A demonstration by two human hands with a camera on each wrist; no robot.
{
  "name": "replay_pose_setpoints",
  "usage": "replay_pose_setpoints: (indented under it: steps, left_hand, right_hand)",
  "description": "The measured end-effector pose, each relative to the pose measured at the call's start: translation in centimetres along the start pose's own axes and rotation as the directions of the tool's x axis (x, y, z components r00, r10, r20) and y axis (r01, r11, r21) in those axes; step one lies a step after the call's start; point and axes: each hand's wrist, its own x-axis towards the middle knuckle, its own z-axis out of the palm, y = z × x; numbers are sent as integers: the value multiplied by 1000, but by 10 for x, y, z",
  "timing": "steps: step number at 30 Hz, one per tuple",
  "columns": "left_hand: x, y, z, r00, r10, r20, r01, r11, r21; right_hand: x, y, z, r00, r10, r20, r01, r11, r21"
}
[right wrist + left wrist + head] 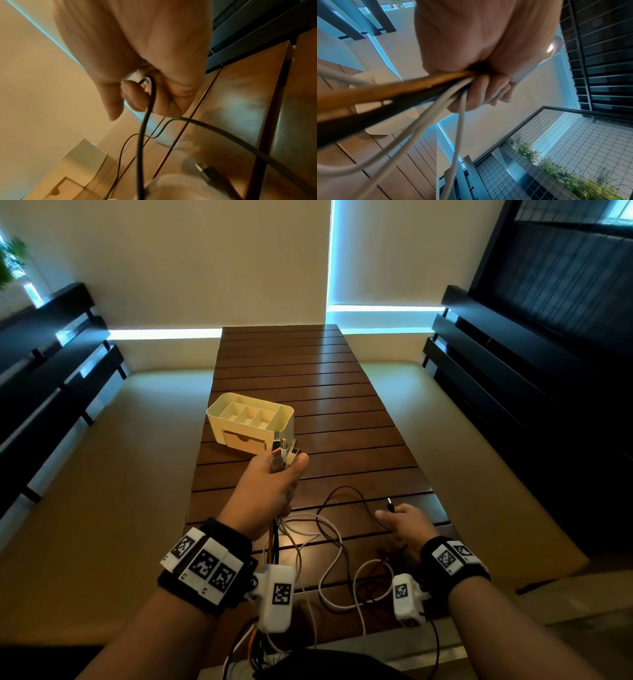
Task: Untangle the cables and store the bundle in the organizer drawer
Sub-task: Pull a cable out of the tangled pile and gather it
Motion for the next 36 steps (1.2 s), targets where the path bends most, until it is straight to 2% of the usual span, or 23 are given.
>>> replay_pose_setpoints:
  steps: [3,8,12,16,21,27,31,36]
  left_hand:
    - [1,1,0,1000,-2,1,2,1000,3]
    - [5,1,2,1000,11,-13,-12,1000,-11]
    - [5,2,10,999,47,15,-46,997,-57]
    - [7,3,18,994,105,28,-103,992,-68]
    - [5,6,25,978,210,5,-209,975,-74]
    - [2,10,28,954,300,25,-297,951,-85]
    - [0,11,28,962,269,50,-261,958,-118]
    - [1,8,24,969,248,23,-245,966,-81]
  right_hand:
    - [-10,-17,0,998,-62,-22,65,987,150]
    - [-38,-73,-2,972,-222,-75,234,897,374]
    - [-63,-105,8,937,-349,-17,314,818,481]
    - [-93,-122,26,872,-479,98,373,781,501]
    - [-115,-126,48,812,-550,196,422,785,453]
    - [-122,-125,57,804,-562,196,444,786,430]
    - [-124,-123,60,791,-580,196,474,783,402]
    - [-123,-121,62,806,-557,201,456,800,389]
